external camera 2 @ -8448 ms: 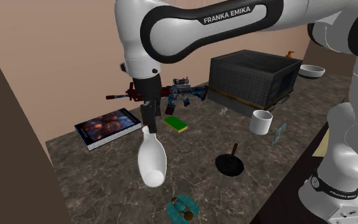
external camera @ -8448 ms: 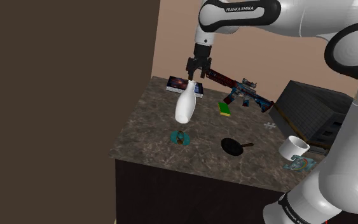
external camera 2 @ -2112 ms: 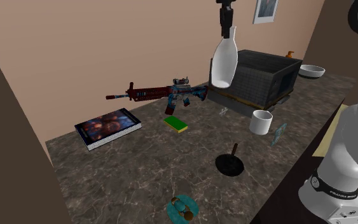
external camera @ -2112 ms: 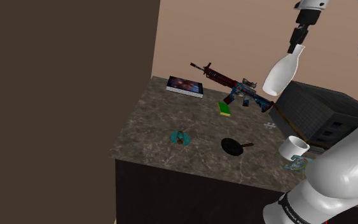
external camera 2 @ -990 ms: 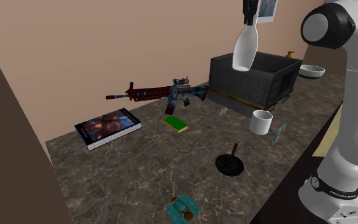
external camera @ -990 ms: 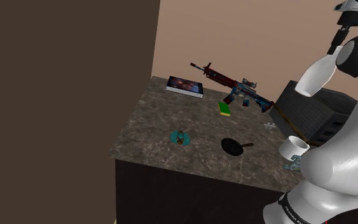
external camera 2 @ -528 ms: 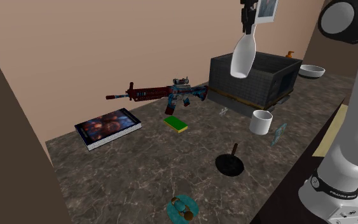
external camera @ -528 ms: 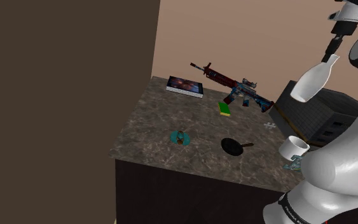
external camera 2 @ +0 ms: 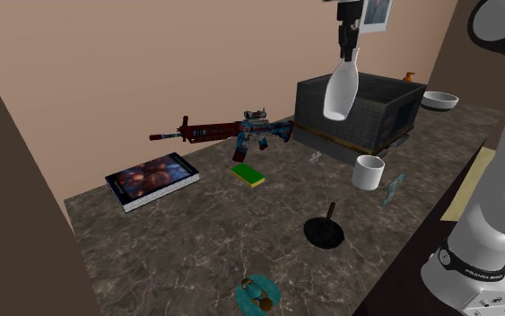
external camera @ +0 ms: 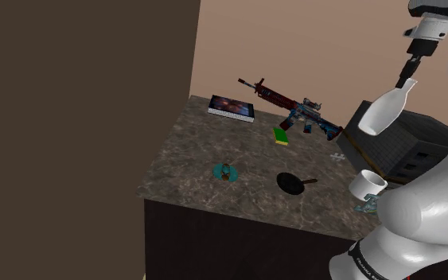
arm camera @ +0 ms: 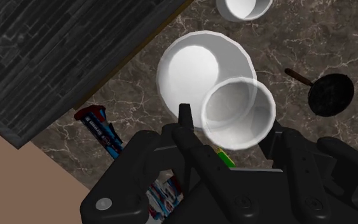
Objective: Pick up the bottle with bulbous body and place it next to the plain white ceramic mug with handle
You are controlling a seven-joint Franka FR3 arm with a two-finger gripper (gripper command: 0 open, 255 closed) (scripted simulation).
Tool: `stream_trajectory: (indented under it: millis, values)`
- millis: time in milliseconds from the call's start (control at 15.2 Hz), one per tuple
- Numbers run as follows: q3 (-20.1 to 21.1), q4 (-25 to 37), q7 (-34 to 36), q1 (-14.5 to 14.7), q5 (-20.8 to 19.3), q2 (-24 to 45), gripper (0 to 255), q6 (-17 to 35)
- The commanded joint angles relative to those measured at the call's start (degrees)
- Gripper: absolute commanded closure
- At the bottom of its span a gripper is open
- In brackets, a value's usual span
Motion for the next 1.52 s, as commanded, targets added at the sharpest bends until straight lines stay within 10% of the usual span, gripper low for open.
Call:
stream_trajectory:
  millis: [0,1452]
  values:
    - [0.1,-2.8,0.5,0.3,-0.3,-0.9,255,2.0]
    - [0.6,-24.4,3.0,0.9,-1.8,-4.7,255,19.9]
